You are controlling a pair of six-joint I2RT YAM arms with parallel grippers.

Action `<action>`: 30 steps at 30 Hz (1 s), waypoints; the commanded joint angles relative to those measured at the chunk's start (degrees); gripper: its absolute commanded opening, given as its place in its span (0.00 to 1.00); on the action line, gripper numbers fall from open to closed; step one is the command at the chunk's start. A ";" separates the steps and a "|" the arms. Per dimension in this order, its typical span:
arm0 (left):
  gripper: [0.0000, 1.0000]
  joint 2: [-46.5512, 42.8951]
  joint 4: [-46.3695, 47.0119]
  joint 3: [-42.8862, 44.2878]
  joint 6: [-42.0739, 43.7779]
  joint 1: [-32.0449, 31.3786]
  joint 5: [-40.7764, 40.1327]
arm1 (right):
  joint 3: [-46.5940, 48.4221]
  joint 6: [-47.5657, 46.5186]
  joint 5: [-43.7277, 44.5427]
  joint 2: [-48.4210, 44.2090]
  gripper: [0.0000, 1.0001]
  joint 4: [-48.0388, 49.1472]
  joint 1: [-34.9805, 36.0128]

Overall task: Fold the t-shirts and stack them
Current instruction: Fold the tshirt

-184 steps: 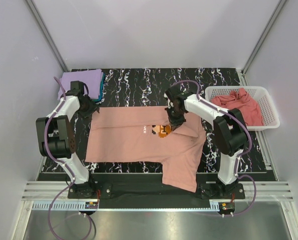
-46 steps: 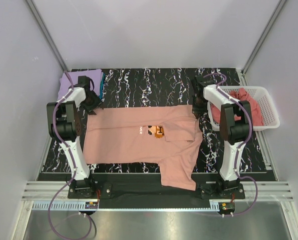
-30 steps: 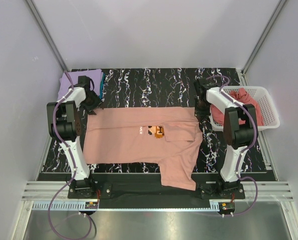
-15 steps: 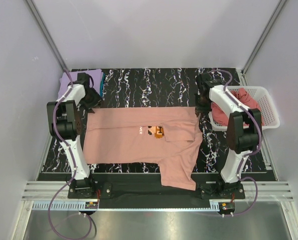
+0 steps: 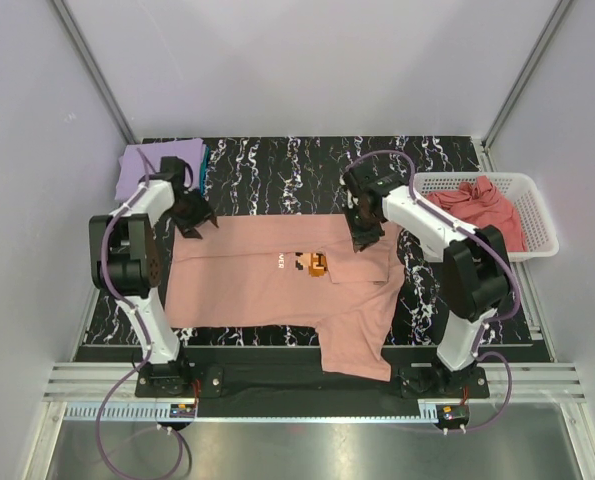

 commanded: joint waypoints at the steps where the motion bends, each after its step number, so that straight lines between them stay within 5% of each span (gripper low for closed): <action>1: 0.58 -7.84 4.16 -2.81 3.16 -8.80 12.61 | 1.93 10.37 3.73 0.81 0.26 -8.13 -4.11; 9: 0.53 -14.80 23.03 -12.21 -12.39 -31.04 15.09 | -5.45 23.40 -1.90 -6.23 0.31 -8.24 -8.25; 14: 0.50 -9.89 24.55 -11.07 -16.87 -40.18 12.45 | -12.13 26.84 -2.87 -10.36 0.33 -5.52 -10.97; 30: 0.53 -2.59 25.26 -10.11 -21.01 -48.99 2.34 | -19.52 23.59 -1.81 -10.10 0.39 1.69 -15.55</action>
